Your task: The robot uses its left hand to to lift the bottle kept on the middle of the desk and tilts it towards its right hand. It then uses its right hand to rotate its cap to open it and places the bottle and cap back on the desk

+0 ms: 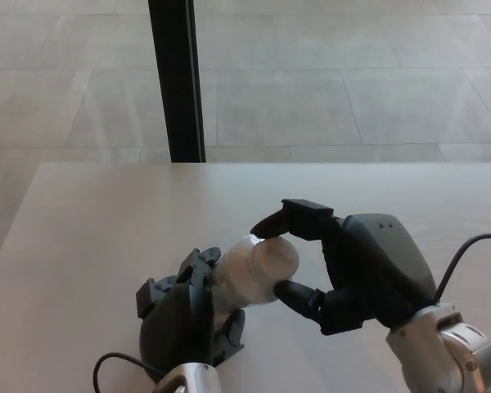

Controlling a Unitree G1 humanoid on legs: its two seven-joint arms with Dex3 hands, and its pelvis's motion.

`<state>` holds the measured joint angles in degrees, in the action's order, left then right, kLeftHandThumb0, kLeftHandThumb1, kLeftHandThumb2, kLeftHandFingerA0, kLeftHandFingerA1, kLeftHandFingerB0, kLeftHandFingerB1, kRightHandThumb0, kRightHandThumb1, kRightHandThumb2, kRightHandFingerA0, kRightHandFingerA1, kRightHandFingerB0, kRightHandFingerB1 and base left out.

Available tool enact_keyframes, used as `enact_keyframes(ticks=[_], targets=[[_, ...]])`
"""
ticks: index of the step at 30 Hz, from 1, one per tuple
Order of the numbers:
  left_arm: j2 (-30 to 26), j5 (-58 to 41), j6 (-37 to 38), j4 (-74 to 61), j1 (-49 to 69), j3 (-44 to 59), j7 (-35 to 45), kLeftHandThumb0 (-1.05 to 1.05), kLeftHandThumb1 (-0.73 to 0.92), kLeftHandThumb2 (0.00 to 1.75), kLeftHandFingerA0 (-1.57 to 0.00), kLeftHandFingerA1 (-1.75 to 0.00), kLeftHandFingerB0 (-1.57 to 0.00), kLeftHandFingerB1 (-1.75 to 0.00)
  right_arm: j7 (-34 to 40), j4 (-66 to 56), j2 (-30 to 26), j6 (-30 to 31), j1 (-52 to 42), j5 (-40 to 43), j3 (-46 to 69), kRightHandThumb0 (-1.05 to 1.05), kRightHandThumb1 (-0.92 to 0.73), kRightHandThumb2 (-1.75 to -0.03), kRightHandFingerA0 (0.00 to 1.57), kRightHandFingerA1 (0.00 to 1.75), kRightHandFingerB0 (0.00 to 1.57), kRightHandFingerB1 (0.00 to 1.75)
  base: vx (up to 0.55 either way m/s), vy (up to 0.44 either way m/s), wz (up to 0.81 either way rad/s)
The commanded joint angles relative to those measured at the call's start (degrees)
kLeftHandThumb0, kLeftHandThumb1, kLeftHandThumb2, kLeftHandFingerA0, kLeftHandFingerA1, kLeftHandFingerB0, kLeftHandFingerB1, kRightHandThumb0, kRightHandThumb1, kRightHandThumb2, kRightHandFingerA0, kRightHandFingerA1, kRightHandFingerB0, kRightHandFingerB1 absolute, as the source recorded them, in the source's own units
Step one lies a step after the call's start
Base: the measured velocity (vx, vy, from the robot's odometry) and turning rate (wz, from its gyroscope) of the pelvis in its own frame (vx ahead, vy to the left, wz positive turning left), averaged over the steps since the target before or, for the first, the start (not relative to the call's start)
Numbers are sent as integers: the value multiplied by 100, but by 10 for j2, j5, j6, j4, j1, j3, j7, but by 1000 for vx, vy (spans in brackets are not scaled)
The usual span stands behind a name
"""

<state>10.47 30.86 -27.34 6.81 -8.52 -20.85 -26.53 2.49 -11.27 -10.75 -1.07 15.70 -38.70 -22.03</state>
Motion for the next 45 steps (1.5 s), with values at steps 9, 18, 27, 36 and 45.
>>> enact_keyframes(ticks=[9,18,27,36,45], targets=[[-6,0,-45,26,43,4,19,7,90,65,-53,-89,-48,-62,33,66,-74,-202,71,6,-5,-27,-42,-107,106,167,89,116,0,0,0],[-4,-1,-45,25,49,3,20,6,92,64,-57,-103,-49,-64,47,83,-96,-252,78,-19,-14,-36,-46,-86,121,160,91,100,0,0,0],[-7,-1,-40,28,53,2,17,6,92,65,-57,-103,-48,-65,89,129,-138,-345,125,-59,-30,-30,-48,-99,97,175,86,122,0,0,0],[-10,3,-31,35,57,-1,10,8,91,66,-58,-92,-48,-64,126,150,-174,-399,169,-110,-40,-33,-47,-110,97,161,82,127,0,0,0],[-8,-3,-31,33,60,3,13,7,92,67,-54,-88,-46,-59,132,175,-188,-451,232,-122,-50,-31,-44,-108,98,154,83,117,0,0,0]])
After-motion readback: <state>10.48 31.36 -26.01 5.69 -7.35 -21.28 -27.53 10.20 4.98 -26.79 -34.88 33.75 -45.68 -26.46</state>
